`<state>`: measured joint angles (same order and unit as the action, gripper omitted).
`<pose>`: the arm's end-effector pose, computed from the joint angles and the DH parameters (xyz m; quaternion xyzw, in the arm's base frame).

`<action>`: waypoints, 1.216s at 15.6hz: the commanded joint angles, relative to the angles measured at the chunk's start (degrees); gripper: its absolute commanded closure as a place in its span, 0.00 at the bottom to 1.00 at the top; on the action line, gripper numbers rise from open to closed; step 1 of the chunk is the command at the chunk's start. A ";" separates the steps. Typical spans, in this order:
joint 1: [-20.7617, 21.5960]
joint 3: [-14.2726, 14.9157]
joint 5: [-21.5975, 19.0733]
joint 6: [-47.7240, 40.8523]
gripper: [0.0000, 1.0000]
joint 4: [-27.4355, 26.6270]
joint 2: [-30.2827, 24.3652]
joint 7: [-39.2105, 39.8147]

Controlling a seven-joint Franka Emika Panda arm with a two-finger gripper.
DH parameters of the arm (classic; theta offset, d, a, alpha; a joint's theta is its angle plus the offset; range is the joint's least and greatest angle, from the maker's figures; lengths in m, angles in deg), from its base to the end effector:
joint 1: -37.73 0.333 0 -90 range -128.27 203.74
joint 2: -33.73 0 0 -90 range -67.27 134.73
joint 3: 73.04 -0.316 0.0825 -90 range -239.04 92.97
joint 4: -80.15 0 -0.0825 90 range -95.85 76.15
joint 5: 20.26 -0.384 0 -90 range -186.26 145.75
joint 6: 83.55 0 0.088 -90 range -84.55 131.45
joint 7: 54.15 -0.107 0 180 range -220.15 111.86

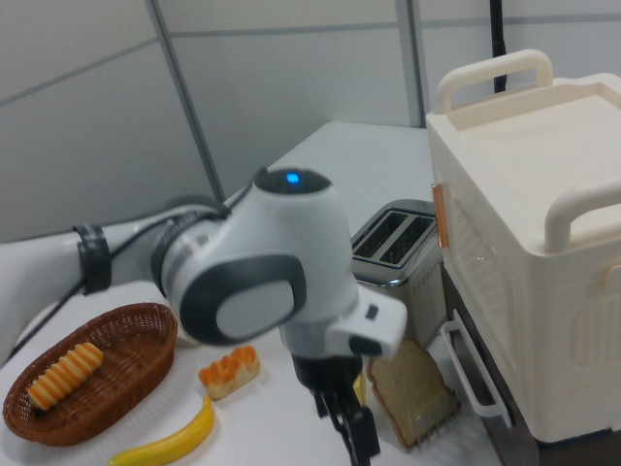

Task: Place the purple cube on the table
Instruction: 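Move the gripper over the purple cube on the pink plate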

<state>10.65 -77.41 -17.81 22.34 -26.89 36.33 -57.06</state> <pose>0.5215 -0.2225 0.4812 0.9759 -0.2152 -0.0354 0.0127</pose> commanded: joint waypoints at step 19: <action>-10.71 -2.14 14.60 17.33 0.00 -7.39 7.14 -1.75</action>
<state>0.36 -78.72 -5.10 38.23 -33.39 42.95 -58.12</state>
